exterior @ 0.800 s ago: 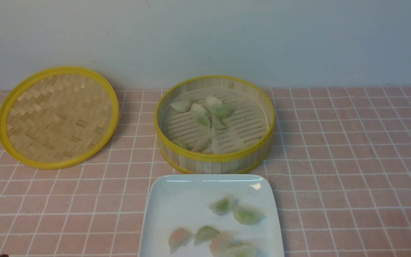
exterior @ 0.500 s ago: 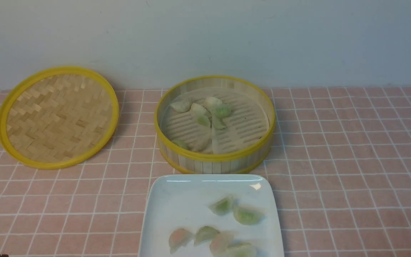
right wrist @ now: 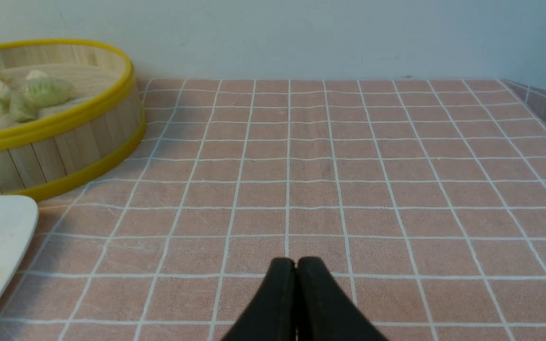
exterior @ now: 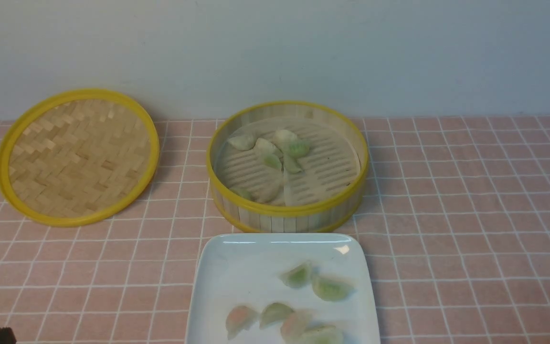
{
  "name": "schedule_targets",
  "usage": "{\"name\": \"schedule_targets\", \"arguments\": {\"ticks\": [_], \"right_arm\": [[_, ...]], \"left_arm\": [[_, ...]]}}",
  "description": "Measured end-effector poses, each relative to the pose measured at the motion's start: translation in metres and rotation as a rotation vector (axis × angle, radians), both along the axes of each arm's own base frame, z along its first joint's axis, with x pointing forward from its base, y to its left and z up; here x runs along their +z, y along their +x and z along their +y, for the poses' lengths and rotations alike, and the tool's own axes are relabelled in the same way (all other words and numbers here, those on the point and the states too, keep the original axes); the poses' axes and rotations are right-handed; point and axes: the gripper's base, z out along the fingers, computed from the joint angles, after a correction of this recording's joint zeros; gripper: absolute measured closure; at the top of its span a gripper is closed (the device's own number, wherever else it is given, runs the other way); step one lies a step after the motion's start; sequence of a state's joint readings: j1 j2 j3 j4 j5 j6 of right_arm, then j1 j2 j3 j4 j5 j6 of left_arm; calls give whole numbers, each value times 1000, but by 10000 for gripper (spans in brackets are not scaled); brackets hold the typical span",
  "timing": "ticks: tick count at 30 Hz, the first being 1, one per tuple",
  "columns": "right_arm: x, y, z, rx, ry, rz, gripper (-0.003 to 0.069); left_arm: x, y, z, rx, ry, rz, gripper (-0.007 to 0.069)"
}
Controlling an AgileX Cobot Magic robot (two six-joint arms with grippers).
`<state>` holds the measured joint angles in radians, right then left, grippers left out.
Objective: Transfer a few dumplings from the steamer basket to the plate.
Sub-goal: Use the left arm to grab a dumpling from the steamer
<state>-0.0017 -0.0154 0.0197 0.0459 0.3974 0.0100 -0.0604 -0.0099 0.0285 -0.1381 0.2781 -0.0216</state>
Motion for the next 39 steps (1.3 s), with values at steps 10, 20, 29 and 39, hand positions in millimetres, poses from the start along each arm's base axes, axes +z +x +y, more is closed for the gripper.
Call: {"name": "schedule_targets", "arguments": {"ticks": [10,20,29,39], "right_arm": [[0,0,0,0,0,0,672],[19,3,1,-37,513,-229,672],[35,0,-13,-146,1039,-453,672],[80,-4,11,76,828,-247,672]], "left_arm": [[43,-1,16,150,-564,-464,631],[168,2,0,-1,-444,-394,631],[199,101,-27,-209,-93,416,631],[124,206,-69,-517,138,835,631]]}}
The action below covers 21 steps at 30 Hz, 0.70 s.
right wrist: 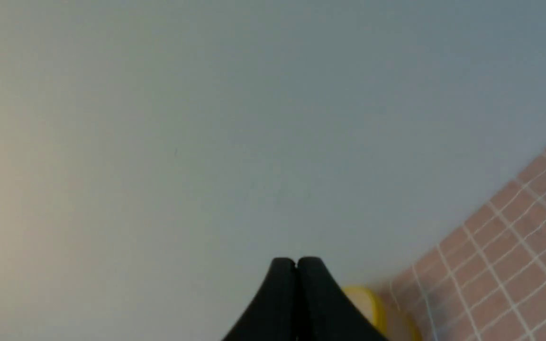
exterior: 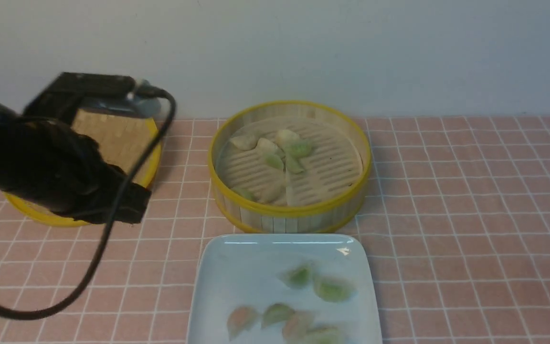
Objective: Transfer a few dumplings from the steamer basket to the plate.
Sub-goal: Use the left arm to grab a dumpling from the steamer
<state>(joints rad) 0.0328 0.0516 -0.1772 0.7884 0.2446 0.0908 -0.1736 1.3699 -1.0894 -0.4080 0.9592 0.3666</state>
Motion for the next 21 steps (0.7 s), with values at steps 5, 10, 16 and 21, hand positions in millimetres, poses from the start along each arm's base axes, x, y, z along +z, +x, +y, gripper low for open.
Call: {"name": "schedule_targets", "arguments": {"ticks": [5,10,16,21], "right_arm": [[44,28,21,291,-429,410,672],[59,65,20,461,-646,756,672],[62,93,20,510,-672,864,672],[63,94,21,510,-662,857,670]], "left_arm": [[-7,35,-49,-146,16,7,631],[-14,73,-84,-226,63,-22,631],[-36,113,-119,-300,156,-73,582],[-67,143,-135,-301,193,-81,438]]}}
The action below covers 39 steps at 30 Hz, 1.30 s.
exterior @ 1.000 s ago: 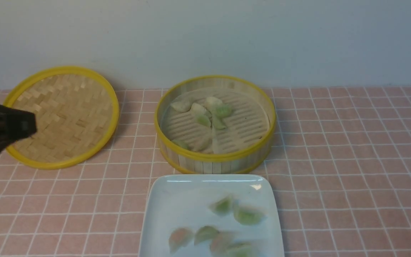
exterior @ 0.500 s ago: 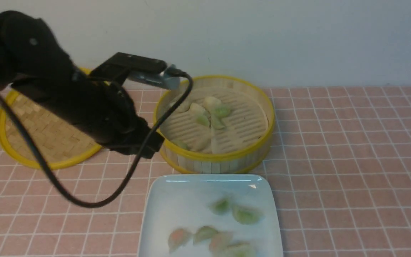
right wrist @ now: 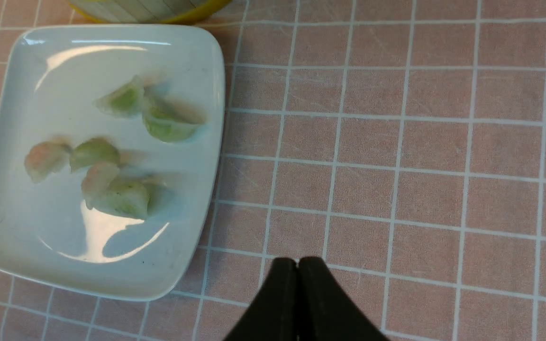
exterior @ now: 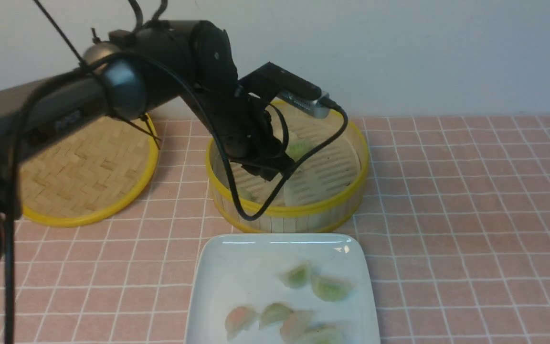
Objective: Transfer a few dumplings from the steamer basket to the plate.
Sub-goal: Use the left arm to grab a dumpling from the steamer, then use the left arm to put the dumpling into the plate
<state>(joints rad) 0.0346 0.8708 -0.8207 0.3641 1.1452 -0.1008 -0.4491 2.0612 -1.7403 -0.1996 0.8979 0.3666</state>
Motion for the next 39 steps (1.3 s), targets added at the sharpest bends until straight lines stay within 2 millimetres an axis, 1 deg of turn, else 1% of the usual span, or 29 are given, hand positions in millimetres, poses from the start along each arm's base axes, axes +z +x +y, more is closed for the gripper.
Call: {"name": "schedule_targets", "arguments": {"ticks": [5,8,10,11,13,14,15,16,17,21,22,24,25,26,27,29,30,31,32,33,34,35,36,39], "right_arm": [[0,0,0,1,0,0,670],[0,0,0,1,0,0,669],[0,0,0,1,0,1,669],[0,0,0,1,0,1,669],[0,0,0,4,-3,-1,669],[0,0,0,13,-6,-4,669],[0,0,0,15,-6,-4,669],[0,0,0,18,-7,-5,669],[0,0,0,19,-8,-5,669],[0,0,0,22,-10,-7,669],[0,0,0,22,-10,-7,669],[0,0,0,23,-10,-6,669],[0,0,0,23,-10,-6,669],[0,0,0,23,-10,-6,669],[0,0,0,24,-10,-6,669],[0,0,0,28,-13,-7,669],[0,0,0,32,-15,-8,669],[0,0,0,33,-16,-8,669],[0,0,0,36,-17,-8,669],[0,0,0,38,-19,-9,669],[0,0,0,39,-19,-9,669],[0,0,0,39,-19,-9,669],[0,0,0,41,-21,-11,669],[1,0,1,40,-12,-21,669]], "left_arm": [[-36,24,-8,64,21,17,277],[-55,33,-11,85,30,34,239],[-66,36,-13,88,38,47,239],[-68,37,-13,88,40,50,248],[-67,39,-14,94,38,44,279],[-67,39,-14,109,41,52,341],[-67,39,-14,116,40,58,372],[-64,39,-14,123,45,68,430],[-61,39,-14,127,55,76,464],[-31,36,-12,134,73,94,459],[-18,34,-12,134,72,94,459],[13,27,-9,129,68,90,459],[20,25,-8,128,66,89,459],[42,18,-5,126,48,64,459],[60,9,-1,125,30,46,459],[72,-3,4,124,24,45,459],[77,-14,9,124,22,61,459],[78,-20,11,123,22,77,459],[76,-31,14,120,25,103,459],[69,-47,19,116,40,155,459],[63,-55,22,115,50,188,459],[61,-58,22,114,51,197,459],[46,-73,26,110,77,270,459],[14,-91,27,102,112,392,459]]}}
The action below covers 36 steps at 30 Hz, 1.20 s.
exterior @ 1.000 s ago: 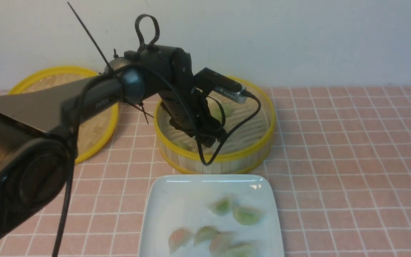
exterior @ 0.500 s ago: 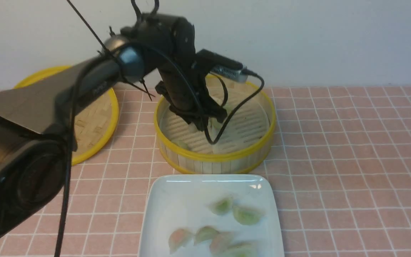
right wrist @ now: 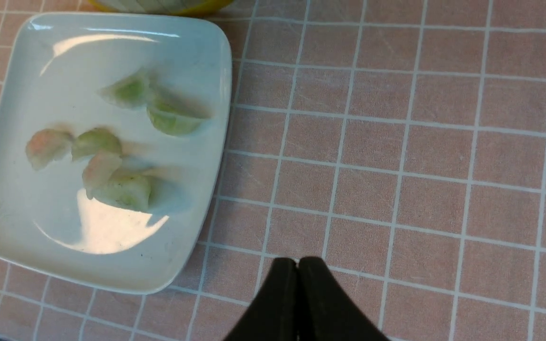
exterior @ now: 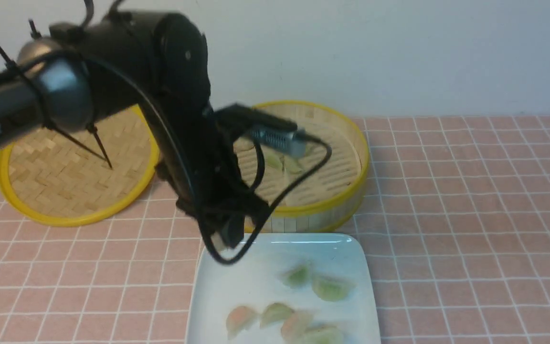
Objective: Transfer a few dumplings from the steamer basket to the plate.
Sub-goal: Use the left arm to put the dumpling into the plate, then use the right arm to grab a dumpling from inside the steamer
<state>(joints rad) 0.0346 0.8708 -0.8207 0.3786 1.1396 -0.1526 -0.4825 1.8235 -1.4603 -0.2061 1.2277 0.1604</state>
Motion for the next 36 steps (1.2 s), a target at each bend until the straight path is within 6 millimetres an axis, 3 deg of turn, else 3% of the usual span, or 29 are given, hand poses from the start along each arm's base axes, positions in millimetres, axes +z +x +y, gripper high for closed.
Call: {"name": "schedule_targets", "arguments": {"ticks": [2,5,10,15,16,18,21,25,27,28,31,32,34,36], "right_arm": [[1,0,1,5,9,-6,669],[1,1,1,20,5,-19,669],[2,2,1,42,-12,-41,669],[18,11,1,47,-16,-102,669],[25,19,2,48,-6,-110,669],[35,32,4,52,13,-117,669],[43,64,11,87,44,-89,669],[41,109,31,167,45,-47,669],[34,136,51,227,21,-28,669],[31,149,61,252,7,-29,669],[22,185,87,303,-25,-39,669],[21,188,89,309,-27,-39,669],[1,221,112,342,-48,-21,661],[-13,242,126,359,-54,-11,648]], "left_arm": [[-18,-7,-3,-6,10,50,459],[-41,-2,-13,-25,-6,16,459],[-63,9,-23,-45,-28,-33,423],[-70,12,-24,-49,-27,-50,237],[-69,13,-24,-49,-28,-50,176],[-64,14,-25,-40,-32,-52,126],[-45,16,-25,-4,-26,-51,163],[0,9,-16,29,-25,-120,386],[36,-3,-6,40,-34,-197,554],[52,-11,-1,47,-50,-230,587],[97,-37,14,73,-116,-327,624],[103,-41,16,76,-125,-341,625],[131,-70,32,101,-175,-406,631],[144,-91,45,119,-203,-436,631]]}}
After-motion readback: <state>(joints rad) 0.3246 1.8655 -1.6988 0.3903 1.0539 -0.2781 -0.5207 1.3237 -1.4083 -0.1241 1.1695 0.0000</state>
